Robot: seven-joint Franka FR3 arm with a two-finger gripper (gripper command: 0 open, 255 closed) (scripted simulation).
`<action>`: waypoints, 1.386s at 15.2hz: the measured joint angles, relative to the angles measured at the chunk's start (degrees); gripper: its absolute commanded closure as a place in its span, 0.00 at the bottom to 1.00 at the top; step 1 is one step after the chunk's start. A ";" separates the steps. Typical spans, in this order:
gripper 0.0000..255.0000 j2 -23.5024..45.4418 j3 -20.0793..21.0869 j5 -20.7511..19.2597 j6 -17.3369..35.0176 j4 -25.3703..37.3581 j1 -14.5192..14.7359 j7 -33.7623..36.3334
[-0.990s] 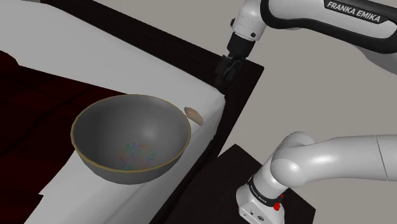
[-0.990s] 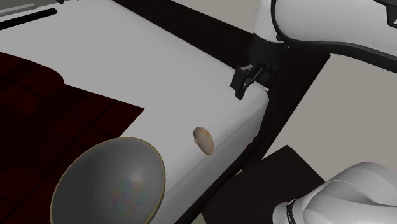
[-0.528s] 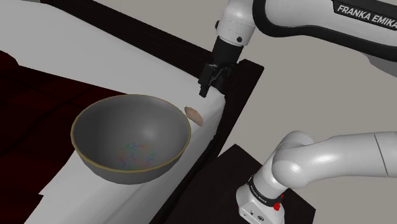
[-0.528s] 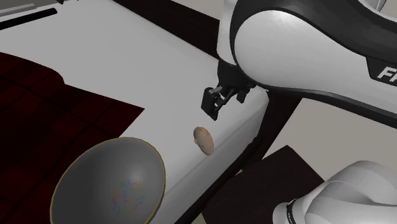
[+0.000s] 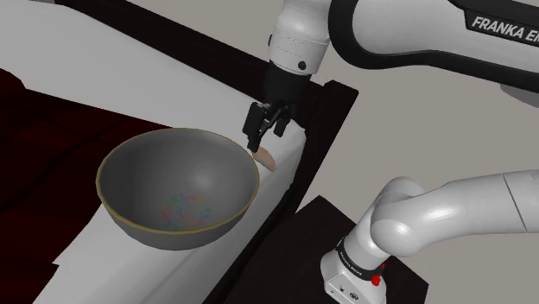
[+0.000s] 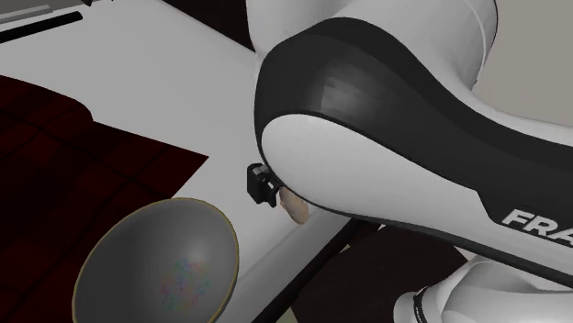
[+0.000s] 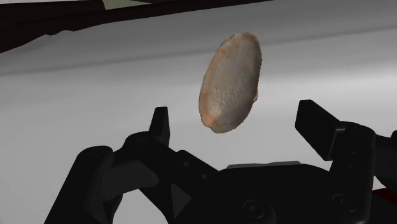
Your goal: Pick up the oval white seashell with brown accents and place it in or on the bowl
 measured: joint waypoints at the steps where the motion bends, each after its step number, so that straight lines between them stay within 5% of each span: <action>1: 0.00 -0.05 0.17 0.13 0.59 -0.64 0.07 0.05; 12: 0.00 -0.45 1.00 0.86 4.73 -5.16 0.43 -0.04; 13: 1.00 -0.45 1.00 0.86 4.73 -5.16 0.43 -0.04; 21: 1.00 -0.48 1.01 0.94 4.81 -5.06 0.47 -0.09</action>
